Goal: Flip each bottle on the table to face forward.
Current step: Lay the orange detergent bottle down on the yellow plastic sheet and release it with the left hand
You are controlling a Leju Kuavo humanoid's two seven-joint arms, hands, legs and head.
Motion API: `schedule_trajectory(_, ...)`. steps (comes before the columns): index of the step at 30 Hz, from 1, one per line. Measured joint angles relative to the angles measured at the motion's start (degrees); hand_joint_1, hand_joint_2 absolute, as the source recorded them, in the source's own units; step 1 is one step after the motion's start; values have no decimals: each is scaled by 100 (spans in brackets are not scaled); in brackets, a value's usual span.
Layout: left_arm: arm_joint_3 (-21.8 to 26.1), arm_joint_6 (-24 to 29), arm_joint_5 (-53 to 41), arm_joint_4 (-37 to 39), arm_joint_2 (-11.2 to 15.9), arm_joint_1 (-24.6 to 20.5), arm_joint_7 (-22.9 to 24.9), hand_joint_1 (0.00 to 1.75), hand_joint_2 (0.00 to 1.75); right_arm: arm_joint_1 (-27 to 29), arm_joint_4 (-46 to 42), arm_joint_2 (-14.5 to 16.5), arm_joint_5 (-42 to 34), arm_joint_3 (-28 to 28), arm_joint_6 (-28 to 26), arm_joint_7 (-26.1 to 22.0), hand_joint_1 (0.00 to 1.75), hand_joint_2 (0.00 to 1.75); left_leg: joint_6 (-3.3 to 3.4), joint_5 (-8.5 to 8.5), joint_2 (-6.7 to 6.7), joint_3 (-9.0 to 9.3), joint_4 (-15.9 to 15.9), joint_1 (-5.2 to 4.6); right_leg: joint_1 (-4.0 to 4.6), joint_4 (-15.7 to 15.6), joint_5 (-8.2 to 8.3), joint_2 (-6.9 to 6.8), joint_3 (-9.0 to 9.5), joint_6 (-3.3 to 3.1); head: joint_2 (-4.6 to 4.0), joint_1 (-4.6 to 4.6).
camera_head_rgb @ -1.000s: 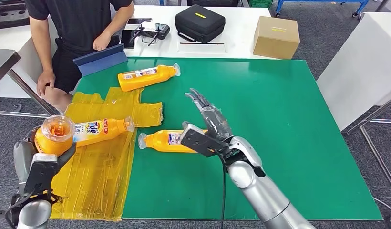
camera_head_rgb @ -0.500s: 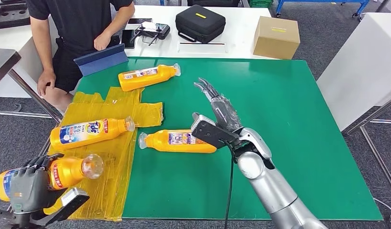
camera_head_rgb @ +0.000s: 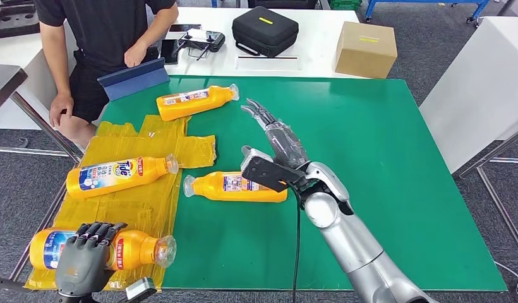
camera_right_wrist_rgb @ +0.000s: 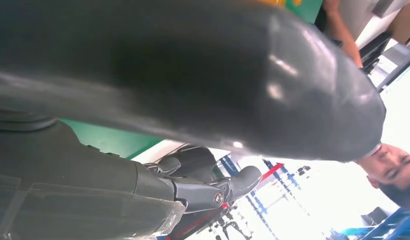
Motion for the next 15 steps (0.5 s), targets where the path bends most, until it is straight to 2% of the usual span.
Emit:
schedule_trajectory(3,-66,187,337,413,-3,-313,-328,175,175,-78,164,61,-72,54,-2,-78,0,0,-1,1,-2,1,0,1,0,0,1,-1,2,0,0,-1)
schedule_trajectory(9,42,215,824,1249,-44,-988,-938,175,175,-105,330,100,-152,179,-7,-126,0,0,-2,6,-6,3,0,2,1,2,1,-4,4,0,0,1)
schedule_trajectory(12,156,220,935,1692,-70,-1371,-1064,175,175,-117,371,123,-170,244,-7,-133,0,0,-3,6,-5,3,0,2,1,4,1,-3,8,0,0,-1)
schedule_trajectory(15,220,222,948,1948,-100,-1562,-1097,175,175,-120,400,132,-171,275,-7,-134,0,0,-3,6,0,3,0,2,0,5,1,-2,8,0,0,0)
